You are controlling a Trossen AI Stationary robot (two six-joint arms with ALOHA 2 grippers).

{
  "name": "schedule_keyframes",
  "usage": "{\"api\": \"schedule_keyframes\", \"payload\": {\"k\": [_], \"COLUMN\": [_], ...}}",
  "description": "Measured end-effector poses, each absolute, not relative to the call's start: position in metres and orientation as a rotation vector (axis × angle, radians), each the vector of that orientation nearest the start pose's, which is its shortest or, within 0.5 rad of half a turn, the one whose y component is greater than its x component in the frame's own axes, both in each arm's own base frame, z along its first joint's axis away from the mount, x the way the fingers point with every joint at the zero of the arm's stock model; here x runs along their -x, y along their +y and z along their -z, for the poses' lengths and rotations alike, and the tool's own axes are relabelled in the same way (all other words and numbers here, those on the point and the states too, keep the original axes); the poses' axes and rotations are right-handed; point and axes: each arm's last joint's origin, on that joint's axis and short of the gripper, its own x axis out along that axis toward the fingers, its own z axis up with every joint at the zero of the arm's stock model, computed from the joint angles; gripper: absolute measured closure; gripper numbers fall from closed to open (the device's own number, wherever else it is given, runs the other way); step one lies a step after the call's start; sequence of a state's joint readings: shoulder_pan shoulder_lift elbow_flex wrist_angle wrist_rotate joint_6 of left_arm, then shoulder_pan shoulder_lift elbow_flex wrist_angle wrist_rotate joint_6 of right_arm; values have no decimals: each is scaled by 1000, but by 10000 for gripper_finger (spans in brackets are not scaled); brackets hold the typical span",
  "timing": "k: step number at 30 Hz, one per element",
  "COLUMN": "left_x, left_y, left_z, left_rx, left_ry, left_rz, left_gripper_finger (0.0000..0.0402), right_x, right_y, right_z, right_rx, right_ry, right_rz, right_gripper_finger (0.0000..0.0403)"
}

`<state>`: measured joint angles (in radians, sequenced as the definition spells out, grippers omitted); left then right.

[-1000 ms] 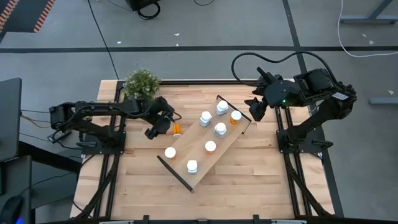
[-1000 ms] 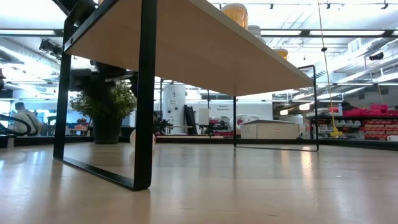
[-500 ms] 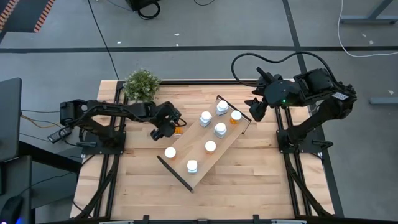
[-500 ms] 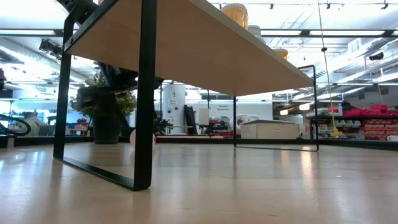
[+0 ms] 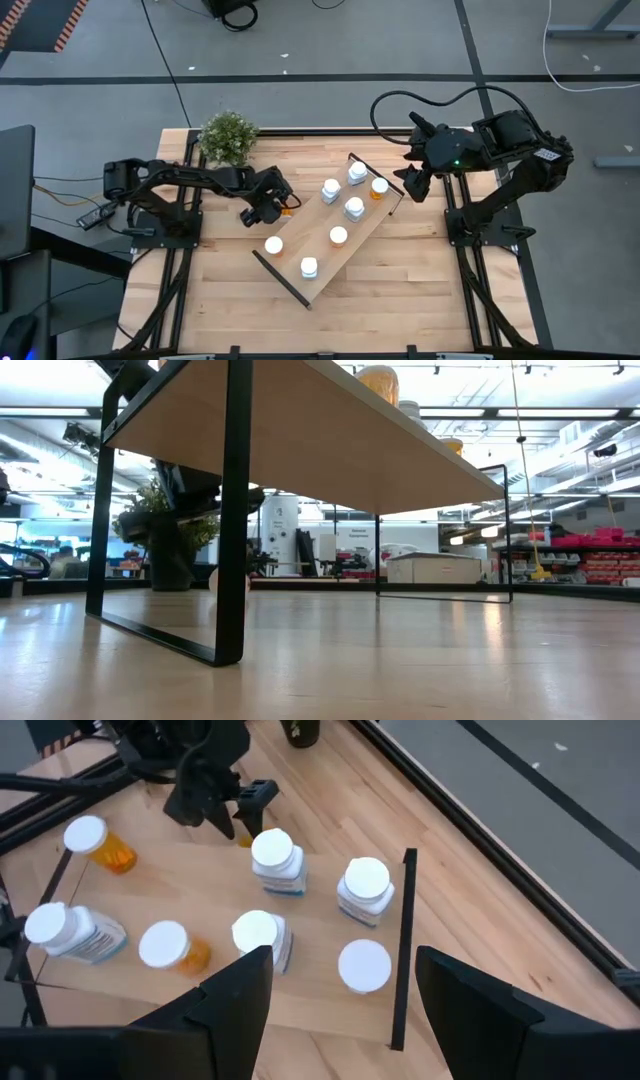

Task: Pick and place medicine bottles onto shelf by color
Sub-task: Put the orange pill bottle on the shelf

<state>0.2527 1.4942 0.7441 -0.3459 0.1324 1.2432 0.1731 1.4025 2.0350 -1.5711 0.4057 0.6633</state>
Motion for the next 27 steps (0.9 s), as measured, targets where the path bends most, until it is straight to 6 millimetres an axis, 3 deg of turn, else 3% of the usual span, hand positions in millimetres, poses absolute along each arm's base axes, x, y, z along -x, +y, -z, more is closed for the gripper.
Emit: {"api": "schedule_keyframes", "payload": {"k": [17,27], "left_x": [-263,-264], "left_y": [64,64], "left_z": [-140,-139], "left_rx": [-893,-828], "left_ry": [1014,1027], "left_rz": [580,538], "left_gripper_finger": [106,109], "right_x": [-193,-193], "right_y": [24,24], "right_z": [-480,-480], "right_rx": [-379,-389], "right_ry": [816,816], "right_rz": [436,435], "right_gripper_finger": [150,150]}}
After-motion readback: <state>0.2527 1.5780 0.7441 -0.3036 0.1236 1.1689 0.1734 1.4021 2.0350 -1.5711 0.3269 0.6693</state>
